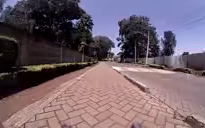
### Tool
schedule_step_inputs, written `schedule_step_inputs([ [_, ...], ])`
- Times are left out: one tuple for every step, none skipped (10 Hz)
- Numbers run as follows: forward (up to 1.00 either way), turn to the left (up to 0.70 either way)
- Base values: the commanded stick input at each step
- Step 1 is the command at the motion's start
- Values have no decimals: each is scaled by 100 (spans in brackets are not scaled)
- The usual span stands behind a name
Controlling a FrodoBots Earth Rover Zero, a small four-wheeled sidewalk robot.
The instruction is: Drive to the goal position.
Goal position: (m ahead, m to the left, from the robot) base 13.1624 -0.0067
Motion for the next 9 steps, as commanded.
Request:
schedule_step_inputs([
  [70, 0],
  [70, 0],
  [70, 0],
  [70, 0],
  [70, 2],
  [70, 19],
  [70, 35],
  [70, 28],
  [70, 21],
])
